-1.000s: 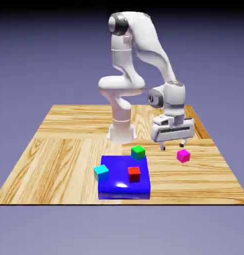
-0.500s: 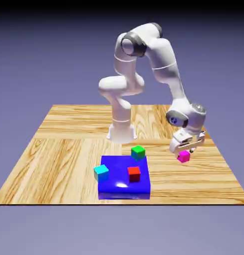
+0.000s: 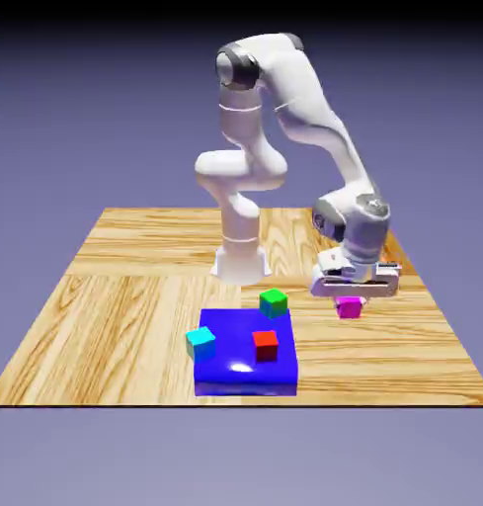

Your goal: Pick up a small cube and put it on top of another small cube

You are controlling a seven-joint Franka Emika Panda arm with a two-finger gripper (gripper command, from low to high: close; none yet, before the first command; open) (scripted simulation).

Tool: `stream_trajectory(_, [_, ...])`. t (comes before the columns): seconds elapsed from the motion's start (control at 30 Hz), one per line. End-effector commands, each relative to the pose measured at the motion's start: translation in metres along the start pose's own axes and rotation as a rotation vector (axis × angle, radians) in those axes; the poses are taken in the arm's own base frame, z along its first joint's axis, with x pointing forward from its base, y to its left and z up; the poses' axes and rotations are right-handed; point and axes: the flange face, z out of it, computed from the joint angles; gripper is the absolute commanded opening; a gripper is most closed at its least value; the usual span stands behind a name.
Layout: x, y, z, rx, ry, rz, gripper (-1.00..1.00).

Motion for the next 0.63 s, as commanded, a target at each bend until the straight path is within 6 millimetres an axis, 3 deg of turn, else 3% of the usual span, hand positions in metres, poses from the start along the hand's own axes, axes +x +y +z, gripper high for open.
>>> stream_trajectory(0.0, [0.033,0.001,-0.011,0.01,-0.013,0.102,-1.0])
stream_trajectory(0.13, [0.159,0.027,-0.054,0.058,-0.08,0.499,-1.0])
stream_trajectory(0.27, [0.275,0.091,-0.095,0.118,-0.163,0.882,-1.0])
stream_trajectory(0.3, [0.287,0.101,-0.1,0.126,-0.173,0.927,-1.0])
stream_trajectory(0.33, [0.287,0.101,-0.1,0.126,-0.173,0.927,-1.0])
stream_trajectory(0.47, [0.285,0.089,-0.034,0.126,-0.173,0.927,-1.0])
stream_trajectory(0.5, [0.284,0.089,-0.031,0.126,-0.173,0.927,-1.0])
stream_trajectory(0.53, [0.284,0.089,-0.031,0.126,-0.173,0.927,1.0])
stream_trajectory(0.57, [0.284,0.089,-0.031,0.126,-0.173,0.927,1.0])
stream_trajectory(0.6, [0.286,0.091,-0.048,0.126,-0.174,0.927,1.0])
